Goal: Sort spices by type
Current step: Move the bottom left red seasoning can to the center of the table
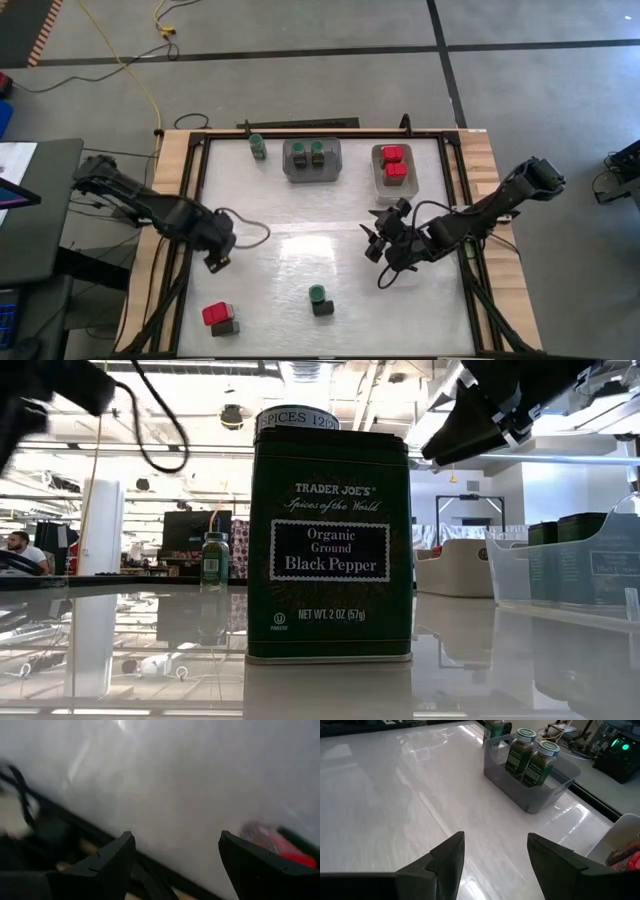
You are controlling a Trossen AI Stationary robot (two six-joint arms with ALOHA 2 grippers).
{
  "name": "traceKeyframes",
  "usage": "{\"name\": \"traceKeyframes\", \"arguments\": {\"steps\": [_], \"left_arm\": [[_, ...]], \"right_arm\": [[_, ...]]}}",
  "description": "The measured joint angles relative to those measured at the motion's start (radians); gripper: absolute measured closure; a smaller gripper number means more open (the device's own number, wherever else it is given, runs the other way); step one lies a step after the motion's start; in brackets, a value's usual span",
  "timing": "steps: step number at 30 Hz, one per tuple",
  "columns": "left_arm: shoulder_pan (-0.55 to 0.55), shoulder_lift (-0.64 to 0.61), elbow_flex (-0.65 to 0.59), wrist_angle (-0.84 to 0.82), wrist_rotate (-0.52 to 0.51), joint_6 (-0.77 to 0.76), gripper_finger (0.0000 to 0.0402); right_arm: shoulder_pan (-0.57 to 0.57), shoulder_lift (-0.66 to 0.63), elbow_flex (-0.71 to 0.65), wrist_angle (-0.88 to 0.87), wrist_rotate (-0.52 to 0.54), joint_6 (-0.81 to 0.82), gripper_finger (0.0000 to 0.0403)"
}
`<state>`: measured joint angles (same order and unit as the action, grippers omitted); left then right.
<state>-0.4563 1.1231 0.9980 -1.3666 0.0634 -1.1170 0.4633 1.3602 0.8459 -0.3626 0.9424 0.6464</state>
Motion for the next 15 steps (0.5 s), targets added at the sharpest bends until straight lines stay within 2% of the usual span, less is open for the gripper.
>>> {"name": "traceKeyframes", "arguments": {"steps": [8, 15], "left_arm": [[-0.242, 0.076, 0.015, 0.030, 0.113, -0.293, 0.0125], [-0.419, 0.147, 0.015, 0.130, 0.142, -0.335, 0.0125]], "right_arm": [[0.002, 0.000, 0.000, 0.000, 0.000, 0.000, 0.0159], [0.001, 0.000, 0.000, 0.000, 0.000, 0.000, 0.0159]]}}
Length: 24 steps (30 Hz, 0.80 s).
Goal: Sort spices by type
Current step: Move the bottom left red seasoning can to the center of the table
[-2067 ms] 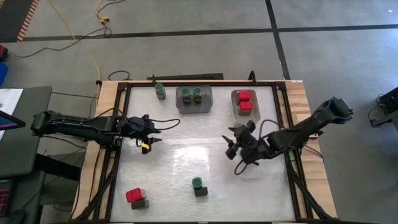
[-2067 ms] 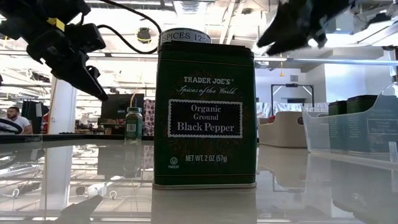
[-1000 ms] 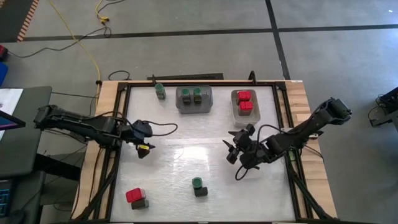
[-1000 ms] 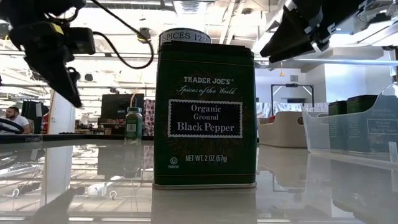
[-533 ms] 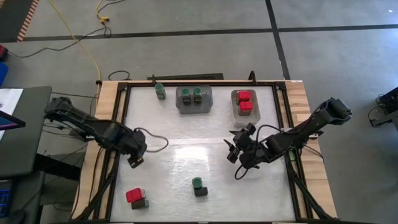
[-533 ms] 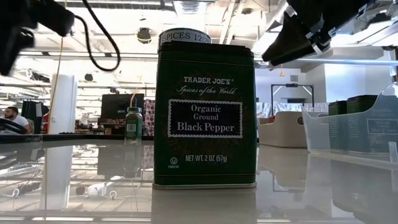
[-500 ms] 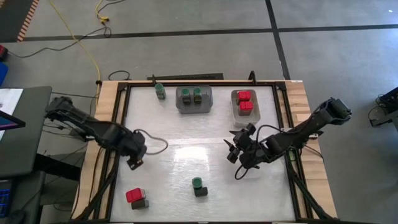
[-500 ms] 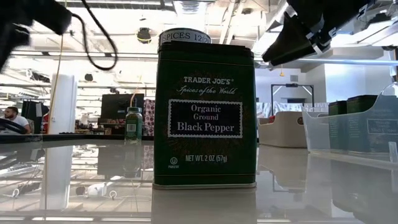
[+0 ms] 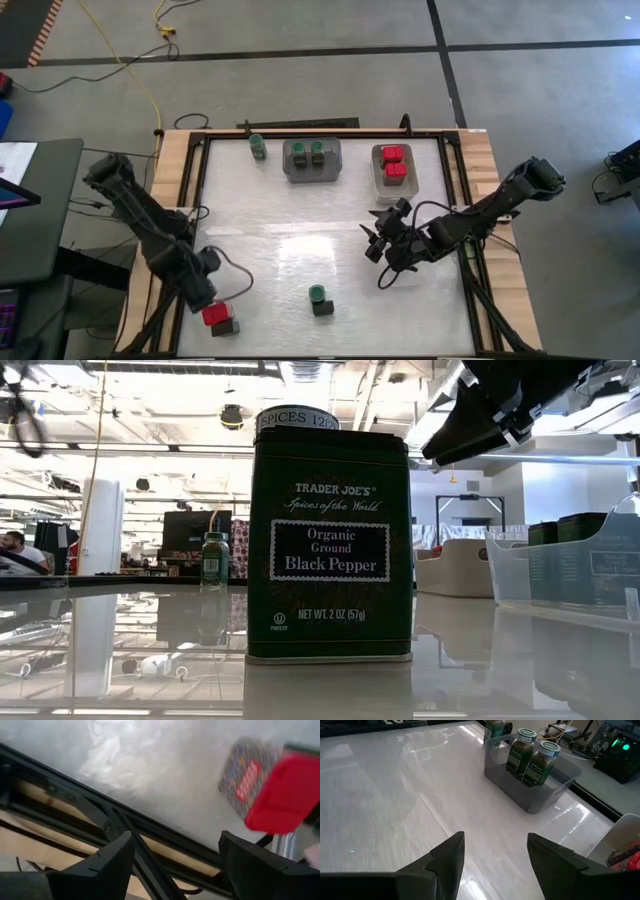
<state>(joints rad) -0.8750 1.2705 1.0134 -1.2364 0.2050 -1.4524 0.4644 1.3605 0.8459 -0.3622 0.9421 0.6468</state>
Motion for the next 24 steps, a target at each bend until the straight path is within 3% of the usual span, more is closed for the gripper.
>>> {"name": "traceKeyframes", "arguments": {"steps": [6, 15, 24], "left_arm": [[-0.079, 0.085, -0.001, 0.054, 0.021, -0.015, 0.0125], [-0.099, 0.172, -0.001, 0.232, 0.077, -0.046, 0.0125], [-0.056, 0.176, -0.001, 0.190, -0.083, -0.031, 0.0125]], "right_arm": [[0.000, 0.000, 0.000, 0.004, 0.000, 0.023, 0.0159], [0.000, 0.000, 0.000, 0.003, 0.000, 0.034, 0.0159], [0.000, 0.000, 0.000, 0.002, -0.001, 0.029, 0.0159]]}}
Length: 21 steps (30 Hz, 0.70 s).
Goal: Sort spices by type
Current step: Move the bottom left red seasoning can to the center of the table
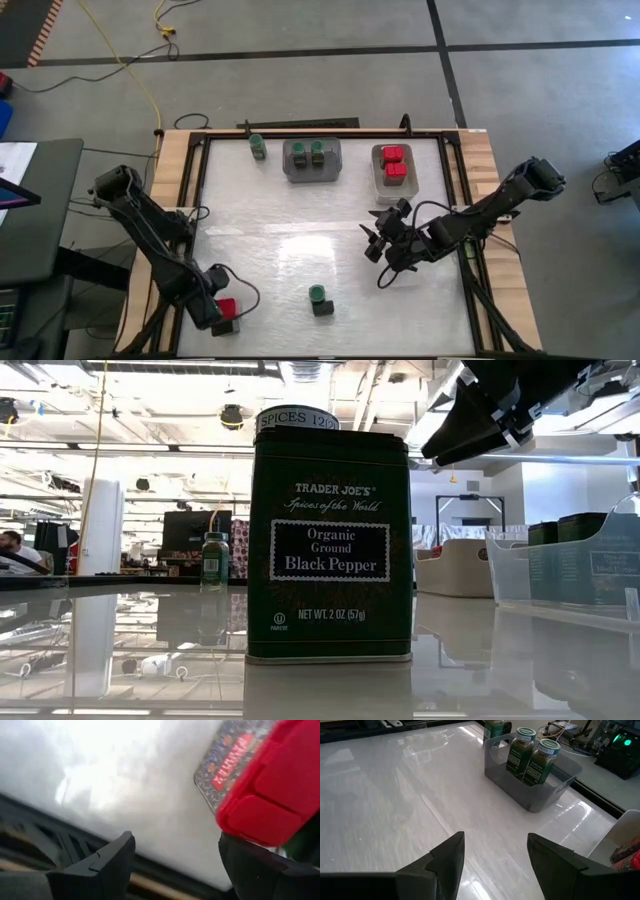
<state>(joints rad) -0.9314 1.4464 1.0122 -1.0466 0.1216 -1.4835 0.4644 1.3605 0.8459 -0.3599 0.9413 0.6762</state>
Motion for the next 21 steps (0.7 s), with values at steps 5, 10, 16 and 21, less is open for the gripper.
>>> {"name": "traceKeyframes", "arguments": {"steps": [5, 10, 16, 21], "left_arm": [[0.074, 0.000, 0.000, -0.006, -0.126, 0.113, 0.0125], [0.174, 0.000, 0.000, -0.013, -0.150, 0.247, 0.0125], [0.265, 0.000, 0.001, -0.020, -0.096, 0.424, 0.0125], [0.288, -0.001, 0.062, -0.152, -0.040, 0.505, 0.0125]], "right_arm": [[0.000, 0.000, 0.000, 0.000, 0.000, -0.002, 0.0159], [0.000, 0.000, 0.000, 0.000, 0.000, -0.003, 0.0159], [0.000, 0.000, 0.000, -0.001, 0.000, -0.003, 0.0159], [0.000, 0.000, 0.000, -0.001, -0.001, -0.003, 0.0159]]}}
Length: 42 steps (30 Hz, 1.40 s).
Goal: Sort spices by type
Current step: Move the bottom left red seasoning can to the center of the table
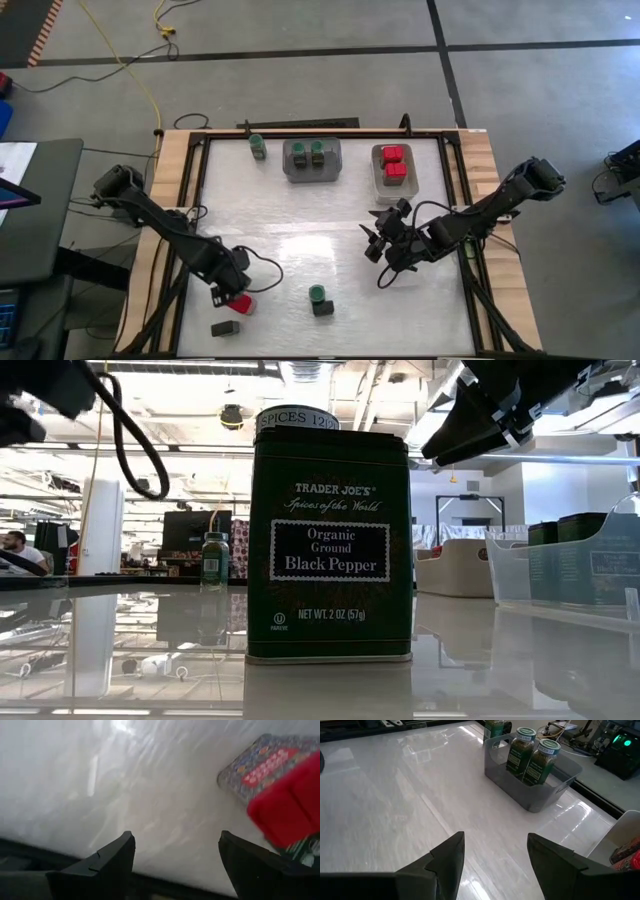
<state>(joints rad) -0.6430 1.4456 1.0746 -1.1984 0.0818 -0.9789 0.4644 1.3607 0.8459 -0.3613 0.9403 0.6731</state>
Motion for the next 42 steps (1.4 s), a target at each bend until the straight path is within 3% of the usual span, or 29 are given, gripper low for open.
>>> {"name": "traceKeyframes", "arguments": {"steps": [6, 9, 15, 19, 25, 30, 42], "left_arm": [[-0.015, -0.001, 0.137, -0.174, -0.012, -0.013, 0.0125], [-0.041, -0.001, 0.194, -0.127, -0.060, 0.049, 0.0125], [-0.090, 0.001, 0.209, 0.049, -0.179, 0.351, 0.0125], [-0.103, 0.020, 0.204, 0.073, -0.217, 0.386, 0.0125], [-0.113, 0.108, 0.204, 0.077, -0.213, 0.424, 0.0125], [-0.113, 0.179, 0.204, 0.121, -0.134, 0.476, 0.0125], [-0.124, 0.171, 0.203, 0.167, -0.142, 0.440, 0.0125]], "right_arm": [[0.000, 0.000, 0.000, 0.000, 0.000, 0.000, 0.0159], [0.000, 0.000, 0.000, -0.001, 0.000, 0.000, 0.0159], [0.000, 0.000, 0.000, -0.005, 0.000, 0.000, 0.0159], [0.000, 0.000, 0.000, -0.005, 0.000, 0.000, 0.0159], [0.000, 0.000, 0.000, -0.009, 0.000, 0.000, 0.0159], [0.000, 0.000, 0.000, -0.009, 0.000, 0.000, 0.0159], [0.000, 0.000, 0.000, -0.009, 0.000, 0.000, 0.0159]]}}
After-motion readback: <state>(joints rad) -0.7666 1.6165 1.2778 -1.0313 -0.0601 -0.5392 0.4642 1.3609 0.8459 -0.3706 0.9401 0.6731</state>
